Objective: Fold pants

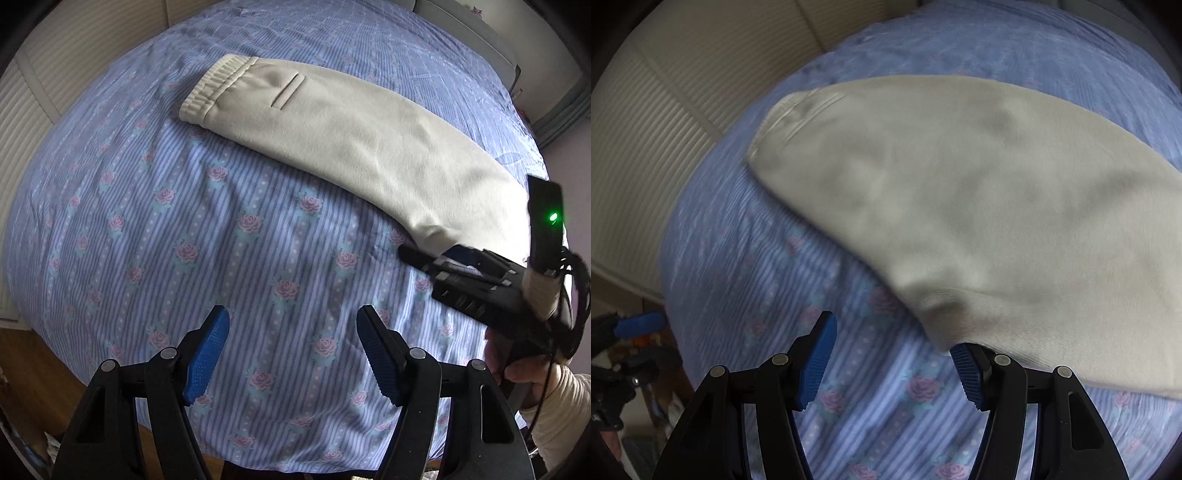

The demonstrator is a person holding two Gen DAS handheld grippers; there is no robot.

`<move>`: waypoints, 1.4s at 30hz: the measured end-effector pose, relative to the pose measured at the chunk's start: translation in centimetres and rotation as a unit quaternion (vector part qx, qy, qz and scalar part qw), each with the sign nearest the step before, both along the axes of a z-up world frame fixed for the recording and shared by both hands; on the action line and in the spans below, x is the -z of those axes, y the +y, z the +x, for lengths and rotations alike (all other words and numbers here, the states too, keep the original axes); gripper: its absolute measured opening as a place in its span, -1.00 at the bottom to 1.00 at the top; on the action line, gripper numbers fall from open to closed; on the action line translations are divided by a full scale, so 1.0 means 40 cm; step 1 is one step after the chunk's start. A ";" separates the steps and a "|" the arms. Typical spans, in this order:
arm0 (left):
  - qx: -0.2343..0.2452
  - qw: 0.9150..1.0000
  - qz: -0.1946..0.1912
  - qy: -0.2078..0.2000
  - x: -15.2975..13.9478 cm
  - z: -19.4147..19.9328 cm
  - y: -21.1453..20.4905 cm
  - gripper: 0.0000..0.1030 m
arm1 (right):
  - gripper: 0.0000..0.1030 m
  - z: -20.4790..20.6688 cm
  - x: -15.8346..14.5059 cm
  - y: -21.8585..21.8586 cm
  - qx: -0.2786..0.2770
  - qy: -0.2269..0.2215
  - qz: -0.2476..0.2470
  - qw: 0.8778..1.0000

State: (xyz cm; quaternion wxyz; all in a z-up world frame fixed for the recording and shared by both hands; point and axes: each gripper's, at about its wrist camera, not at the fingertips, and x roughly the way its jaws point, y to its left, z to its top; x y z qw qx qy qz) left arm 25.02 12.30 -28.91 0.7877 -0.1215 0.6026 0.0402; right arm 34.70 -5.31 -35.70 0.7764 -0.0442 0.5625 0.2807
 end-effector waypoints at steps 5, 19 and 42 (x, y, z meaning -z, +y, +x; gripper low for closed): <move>-0.006 1.000 -0.003 -0.002 -0.015 -0.002 0.001 0.37 | 0.22 -0.025 0.019 0.018 0.007 0.016 -0.006 1.000; 0.050 0.998 -0.016 -0.022 -0.054 0.027 -0.024 0.38 | 0.06 0.002 -0.025 -0.095 0.115 -0.006 -0.027 0.993; 0.276 0.956 0.007 -0.099 -0.200 0.048 -0.591 0.46 | 0.28 -0.276 -0.341 -0.872 0.460 -0.052 -0.006 0.886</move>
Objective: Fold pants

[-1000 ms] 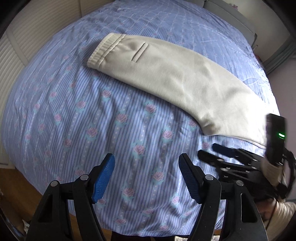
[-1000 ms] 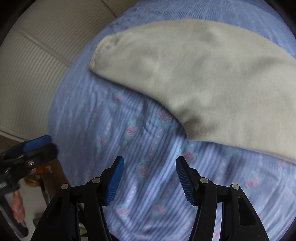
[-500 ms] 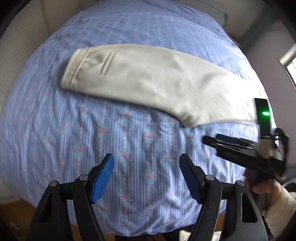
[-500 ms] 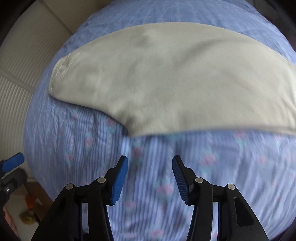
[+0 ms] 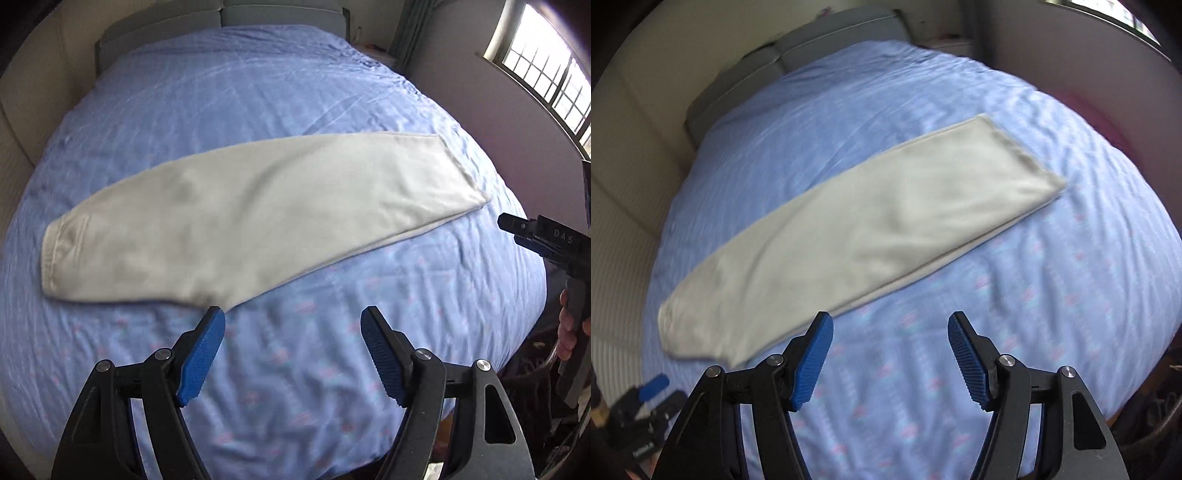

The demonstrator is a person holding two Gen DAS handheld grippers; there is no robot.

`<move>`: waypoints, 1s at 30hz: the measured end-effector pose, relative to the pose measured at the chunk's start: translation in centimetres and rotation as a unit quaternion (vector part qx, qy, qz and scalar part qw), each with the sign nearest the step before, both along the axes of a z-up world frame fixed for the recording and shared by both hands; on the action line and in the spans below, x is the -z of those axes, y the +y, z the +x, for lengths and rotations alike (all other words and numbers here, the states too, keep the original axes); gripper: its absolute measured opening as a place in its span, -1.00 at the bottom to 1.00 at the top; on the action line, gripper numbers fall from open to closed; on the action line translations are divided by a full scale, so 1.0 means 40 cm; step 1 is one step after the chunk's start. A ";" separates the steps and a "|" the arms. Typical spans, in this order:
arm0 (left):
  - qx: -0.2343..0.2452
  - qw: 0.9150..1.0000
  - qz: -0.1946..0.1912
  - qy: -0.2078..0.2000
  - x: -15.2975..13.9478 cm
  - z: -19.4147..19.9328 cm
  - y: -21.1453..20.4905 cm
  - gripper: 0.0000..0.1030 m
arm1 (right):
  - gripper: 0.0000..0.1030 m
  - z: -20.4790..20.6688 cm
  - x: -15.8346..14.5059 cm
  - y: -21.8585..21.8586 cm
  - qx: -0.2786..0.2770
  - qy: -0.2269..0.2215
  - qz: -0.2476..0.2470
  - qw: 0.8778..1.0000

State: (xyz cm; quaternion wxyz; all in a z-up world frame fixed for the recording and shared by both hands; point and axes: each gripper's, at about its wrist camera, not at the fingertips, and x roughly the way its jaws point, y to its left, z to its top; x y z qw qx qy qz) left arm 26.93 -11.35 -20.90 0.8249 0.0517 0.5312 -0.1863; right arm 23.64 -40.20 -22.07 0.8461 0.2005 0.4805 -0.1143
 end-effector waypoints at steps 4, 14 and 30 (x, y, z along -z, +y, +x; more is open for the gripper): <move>-0.018 1.000 -0.015 -0.006 -0.004 0.004 -0.197 0.46 | 0.28 0.027 0.015 -0.227 0.030 -0.013 0.005 0.999; 0.002 0.999 0.009 0.037 0.044 0.066 -0.571 0.46 | 0.13 0.161 0.150 -0.588 0.066 0.014 0.030 0.997; 0.041 0.996 0.031 0.072 0.109 0.126 -0.729 0.46 | -0.85 0.302 0.290 -0.682 0.076 0.057 0.005 0.995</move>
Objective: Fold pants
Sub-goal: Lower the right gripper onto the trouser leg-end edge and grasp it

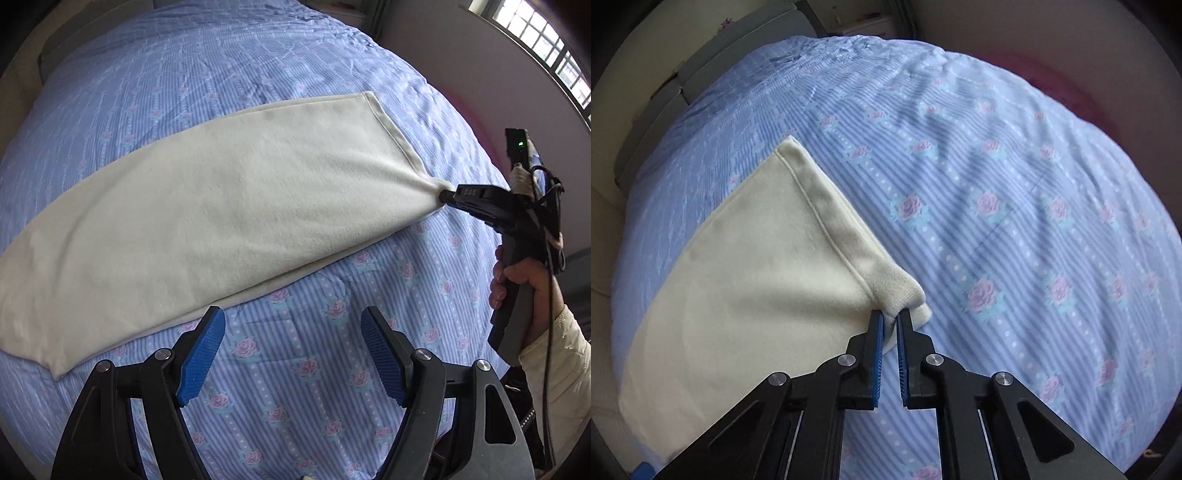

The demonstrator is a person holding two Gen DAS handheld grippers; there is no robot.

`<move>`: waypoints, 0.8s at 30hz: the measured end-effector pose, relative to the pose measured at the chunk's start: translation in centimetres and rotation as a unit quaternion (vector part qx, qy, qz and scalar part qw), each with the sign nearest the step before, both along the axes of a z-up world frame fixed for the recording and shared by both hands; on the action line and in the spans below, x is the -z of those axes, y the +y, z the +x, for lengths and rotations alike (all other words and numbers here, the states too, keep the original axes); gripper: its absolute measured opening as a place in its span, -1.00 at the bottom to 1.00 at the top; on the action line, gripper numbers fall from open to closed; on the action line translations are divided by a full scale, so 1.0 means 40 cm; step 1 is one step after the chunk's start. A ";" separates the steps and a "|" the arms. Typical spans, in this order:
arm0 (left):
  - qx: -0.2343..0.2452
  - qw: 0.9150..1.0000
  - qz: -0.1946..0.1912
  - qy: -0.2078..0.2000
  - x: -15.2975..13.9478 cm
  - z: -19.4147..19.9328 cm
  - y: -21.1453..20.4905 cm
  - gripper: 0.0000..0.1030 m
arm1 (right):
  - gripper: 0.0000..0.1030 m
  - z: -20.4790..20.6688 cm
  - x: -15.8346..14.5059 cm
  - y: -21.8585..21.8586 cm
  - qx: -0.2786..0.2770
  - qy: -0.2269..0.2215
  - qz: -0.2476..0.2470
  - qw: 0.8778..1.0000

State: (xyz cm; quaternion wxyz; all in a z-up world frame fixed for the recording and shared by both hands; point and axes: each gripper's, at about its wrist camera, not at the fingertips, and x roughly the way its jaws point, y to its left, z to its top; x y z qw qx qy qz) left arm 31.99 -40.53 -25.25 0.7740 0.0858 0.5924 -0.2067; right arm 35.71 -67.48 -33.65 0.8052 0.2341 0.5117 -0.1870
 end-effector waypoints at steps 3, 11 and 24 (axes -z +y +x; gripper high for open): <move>0.002 1.000 -0.004 0.000 -0.003 0.012 -0.012 0.46 | -0.83 0.004 0.037 -0.013 0.003 0.012 0.029 0.999; 0.000 1.000 -0.004 -0.018 -0.019 0.041 -0.018 0.48 | 0.08 -0.080 -0.030 -0.022 0.031 -0.052 0.081 0.995; 0.013 1.000 0.002 -0.020 -0.002 0.052 -0.044 0.48 | 0.33 -0.067 0.152 -0.017 0.057 -0.070 0.204 0.975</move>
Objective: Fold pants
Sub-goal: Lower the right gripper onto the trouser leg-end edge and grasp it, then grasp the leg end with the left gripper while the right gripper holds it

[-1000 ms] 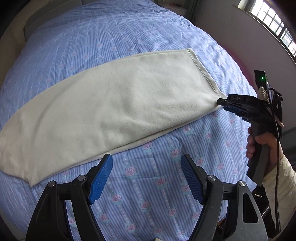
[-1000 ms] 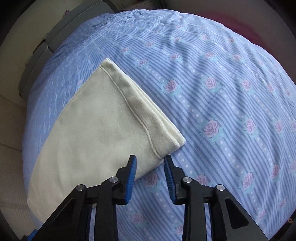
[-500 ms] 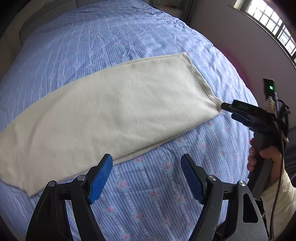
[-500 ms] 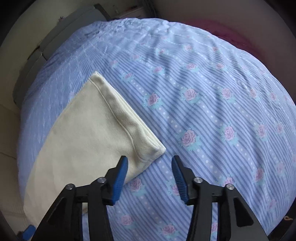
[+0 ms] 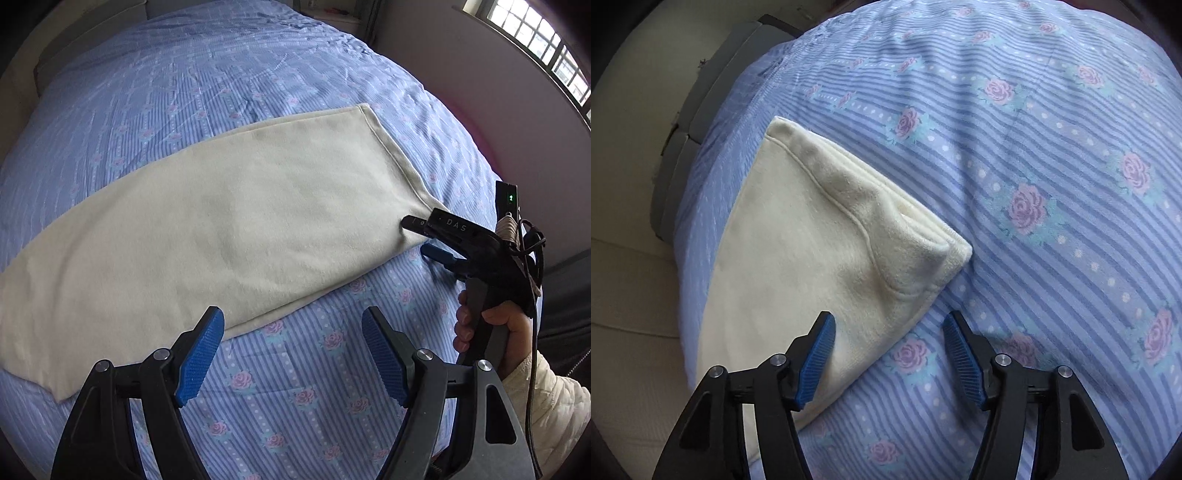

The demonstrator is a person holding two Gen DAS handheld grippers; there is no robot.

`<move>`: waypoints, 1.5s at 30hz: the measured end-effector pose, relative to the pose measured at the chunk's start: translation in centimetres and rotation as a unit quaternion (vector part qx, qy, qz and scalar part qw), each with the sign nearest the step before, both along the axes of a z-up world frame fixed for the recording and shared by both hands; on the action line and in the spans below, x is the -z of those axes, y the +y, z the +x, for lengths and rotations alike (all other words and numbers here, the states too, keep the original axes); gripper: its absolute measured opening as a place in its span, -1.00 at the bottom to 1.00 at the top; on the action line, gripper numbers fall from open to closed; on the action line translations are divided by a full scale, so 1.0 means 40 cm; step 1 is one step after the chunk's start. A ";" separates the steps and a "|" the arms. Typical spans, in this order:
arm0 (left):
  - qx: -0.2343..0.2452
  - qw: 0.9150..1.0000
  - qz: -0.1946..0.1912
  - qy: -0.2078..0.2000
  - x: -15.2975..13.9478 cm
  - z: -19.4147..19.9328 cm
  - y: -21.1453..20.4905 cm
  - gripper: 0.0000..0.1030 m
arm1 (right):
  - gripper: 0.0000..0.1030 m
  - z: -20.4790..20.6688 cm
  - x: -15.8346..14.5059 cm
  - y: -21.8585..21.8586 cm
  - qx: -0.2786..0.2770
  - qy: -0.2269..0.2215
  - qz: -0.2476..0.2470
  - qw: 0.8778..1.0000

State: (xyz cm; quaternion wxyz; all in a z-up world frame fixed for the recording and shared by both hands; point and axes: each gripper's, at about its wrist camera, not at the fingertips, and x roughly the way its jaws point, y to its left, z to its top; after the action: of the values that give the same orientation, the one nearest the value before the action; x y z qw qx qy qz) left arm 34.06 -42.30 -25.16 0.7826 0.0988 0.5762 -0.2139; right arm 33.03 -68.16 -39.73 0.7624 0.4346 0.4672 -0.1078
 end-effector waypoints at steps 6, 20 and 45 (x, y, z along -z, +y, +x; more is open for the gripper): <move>0.016 1.000 0.005 0.000 0.020 -0.010 -0.022 0.48 | 0.65 0.001 0.019 -0.012 0.024 -0.043 0.022 0.999; 0.012 1.000 -0.003 0.005 0.036 -0.019 -0.042 0.48 | -0.05 0.044 -0.092 -0.015 -0.031 -0.074 -0.032 0.996; 0.115 0.991 -0.060 0.028 0.104 0.480 -0.401 0.51 | -0.54 -0.008 -0.061 -0.042 0.019 -0.034 -0.088 0.995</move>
State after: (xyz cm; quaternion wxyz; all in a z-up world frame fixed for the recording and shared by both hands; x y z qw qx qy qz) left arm 53.27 -58.35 -29.31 0.7406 0.1115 0.5692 -0.3394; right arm 32.69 -69.83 -37.29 0.8110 0.3781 0.4213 -0.1477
